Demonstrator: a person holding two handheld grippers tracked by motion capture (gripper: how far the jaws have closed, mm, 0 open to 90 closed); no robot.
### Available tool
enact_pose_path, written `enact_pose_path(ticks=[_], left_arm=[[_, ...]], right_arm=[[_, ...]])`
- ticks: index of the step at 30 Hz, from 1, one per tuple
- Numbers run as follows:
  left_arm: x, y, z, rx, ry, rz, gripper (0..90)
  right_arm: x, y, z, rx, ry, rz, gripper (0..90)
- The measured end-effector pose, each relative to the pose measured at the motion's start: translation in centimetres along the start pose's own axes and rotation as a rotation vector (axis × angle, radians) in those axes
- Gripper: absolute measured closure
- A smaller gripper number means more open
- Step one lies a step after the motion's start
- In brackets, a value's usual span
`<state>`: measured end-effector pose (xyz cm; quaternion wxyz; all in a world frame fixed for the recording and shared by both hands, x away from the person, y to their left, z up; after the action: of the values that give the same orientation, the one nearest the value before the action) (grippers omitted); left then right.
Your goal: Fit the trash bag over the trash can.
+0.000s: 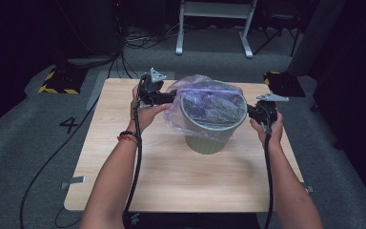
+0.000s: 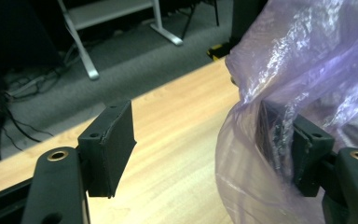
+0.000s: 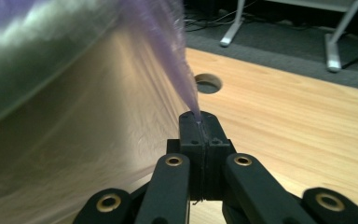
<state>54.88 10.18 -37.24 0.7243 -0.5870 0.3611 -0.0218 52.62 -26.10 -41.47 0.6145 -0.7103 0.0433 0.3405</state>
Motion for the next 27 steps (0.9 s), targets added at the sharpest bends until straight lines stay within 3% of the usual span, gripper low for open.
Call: enact_pose_path(ticks=[5,8,13,17,19,22,24,27], left_arm=[[1.3,1.2,0.3,-0.096,0.086,0.018,36.1],[2.1,1.8,0.4,-0.144,0.12,0.037,34.1],[2.9,2.2,0.6,-0.206,0.123,0.039,28.5],[2.2,2.2,0.7,-0.241,0.122,-0.006,23.2],[1.2,2.3,0.9,-0.234,0.147,-0.046,22.5],[-0.6,2.9,1.1,-0.185,0.154,-0.1,21.4],[-1.6,3.3,1.0,-0.158,0.173,-0.119,19.3],[-3.2,3.6,0.7,-0.115,0.165,-0.145,19.3]], right_arm=[[0.5,0.7,0.4,0.012,-0.041,0.002,90.0],[0.6,1.0,0.3,0.017,-0.056,0.008,90.0],[1.1,1.4,0.5,0.006,-0.06,0.029,90.0],[1.6,1.8,0.4,0.02,-0.058,0.052,90.0],[1.5,2.1,0.3,0.02,-0.051,0.053,89.8],[1.2,2.5,-0.1,0.033,-0.053,0.039,89.5],[0.8,2.5,-0.4,0.037,-0.056,0.025,89.4],[0.3,2.4,-0.5,0.035,-0.054,0.015,88.8]])
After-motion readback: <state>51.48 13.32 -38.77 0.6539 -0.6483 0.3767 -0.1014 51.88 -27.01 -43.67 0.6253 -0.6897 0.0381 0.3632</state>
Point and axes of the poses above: each handheld gripper's, and its own axes: x roughly forward along the jaws, y roughly out of its underside, z roughly to its left, the point moved 3 cm from there along x, roughly forward along the jaws, and after that the axes turned 1 degree about z, right-handed, at the moved point
